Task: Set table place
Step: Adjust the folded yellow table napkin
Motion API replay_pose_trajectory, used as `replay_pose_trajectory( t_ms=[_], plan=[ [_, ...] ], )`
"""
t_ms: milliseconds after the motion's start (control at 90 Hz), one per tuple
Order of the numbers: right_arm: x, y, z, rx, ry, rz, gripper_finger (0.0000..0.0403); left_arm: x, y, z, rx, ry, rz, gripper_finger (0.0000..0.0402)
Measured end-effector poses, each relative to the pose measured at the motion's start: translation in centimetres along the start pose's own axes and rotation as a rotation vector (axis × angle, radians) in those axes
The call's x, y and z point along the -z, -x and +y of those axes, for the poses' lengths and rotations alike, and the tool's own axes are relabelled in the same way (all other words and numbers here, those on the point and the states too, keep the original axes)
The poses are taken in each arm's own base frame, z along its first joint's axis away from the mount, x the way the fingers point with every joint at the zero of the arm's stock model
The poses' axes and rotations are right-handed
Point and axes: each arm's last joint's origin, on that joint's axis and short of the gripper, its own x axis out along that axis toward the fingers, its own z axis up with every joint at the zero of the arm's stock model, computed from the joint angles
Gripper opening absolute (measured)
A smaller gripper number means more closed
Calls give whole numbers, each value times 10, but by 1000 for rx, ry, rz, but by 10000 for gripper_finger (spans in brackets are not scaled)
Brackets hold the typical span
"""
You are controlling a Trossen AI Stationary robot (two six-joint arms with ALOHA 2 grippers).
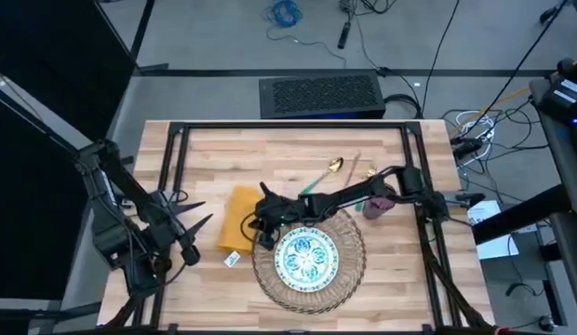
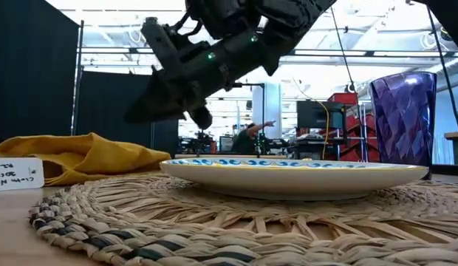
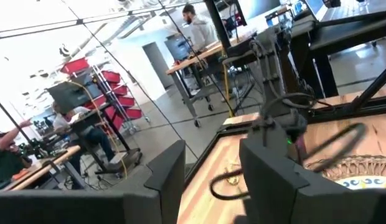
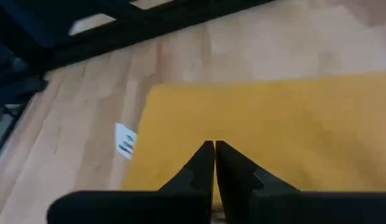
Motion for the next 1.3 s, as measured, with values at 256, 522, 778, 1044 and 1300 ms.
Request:
replay_pose_trajectory(
  t_ms=[256, 522, 778, 1044, 1300],
  plan=[
    [9, -26, -5, 1, 13, 52, 0, -1, -1, -2, 22, 55, 33, 139],
    [2, -24, -1, 36, 87, 181, 0, 3, -14, -2, 25, 87, 151, 139],
    [15, -21, 19, -10, 107, 284, 0, 6, -22, -3, 28, 77, 224, 139],
    [10, -21, 24, -50, 180, 242, 19, 8, -29, -3, 35, 94, 290, 139],
    [-25, 22, 27, 31, 285, 282, 144, 13, -32, -1, 68, 84, 390, 139]
  ],
)
